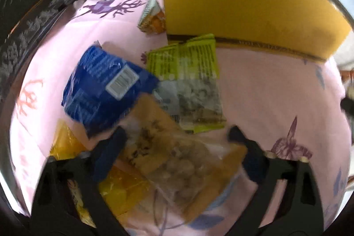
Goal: Organize snacks
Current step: 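Grasp a brown nut bag with the left gripper while the right grasps a cartoon-printed bag, then drop the nut bag and cartoon bag into the yellow box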
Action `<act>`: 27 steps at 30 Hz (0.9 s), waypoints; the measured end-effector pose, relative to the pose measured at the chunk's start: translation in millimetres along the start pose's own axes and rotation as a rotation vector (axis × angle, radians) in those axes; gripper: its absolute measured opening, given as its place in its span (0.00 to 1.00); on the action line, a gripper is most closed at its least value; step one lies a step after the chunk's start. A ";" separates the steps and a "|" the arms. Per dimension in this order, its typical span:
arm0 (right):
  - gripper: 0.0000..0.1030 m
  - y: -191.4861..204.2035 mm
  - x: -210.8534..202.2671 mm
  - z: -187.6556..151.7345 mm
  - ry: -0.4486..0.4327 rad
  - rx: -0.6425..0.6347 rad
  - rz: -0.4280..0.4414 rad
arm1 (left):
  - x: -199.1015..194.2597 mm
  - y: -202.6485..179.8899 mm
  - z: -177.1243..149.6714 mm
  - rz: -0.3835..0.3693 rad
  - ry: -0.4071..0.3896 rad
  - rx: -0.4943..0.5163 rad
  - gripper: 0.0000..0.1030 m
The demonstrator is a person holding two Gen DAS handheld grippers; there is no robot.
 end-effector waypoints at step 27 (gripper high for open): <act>0.47 -2.4 -129.1 29.1 -0.271 0.068 0.074 | -157.1 -45.3 43.5 -0.126 -0.242 0.212 0.29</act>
Point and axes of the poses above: each gripper's, at about its wrist camera, not at the fingertips, and x roughly the way its jaws point, y to its left, z to its top, the point moved 3 cm from there along x, roughly the way its jaws point, and after that the axes turned 1 degree about x, right-handed, at the moved point
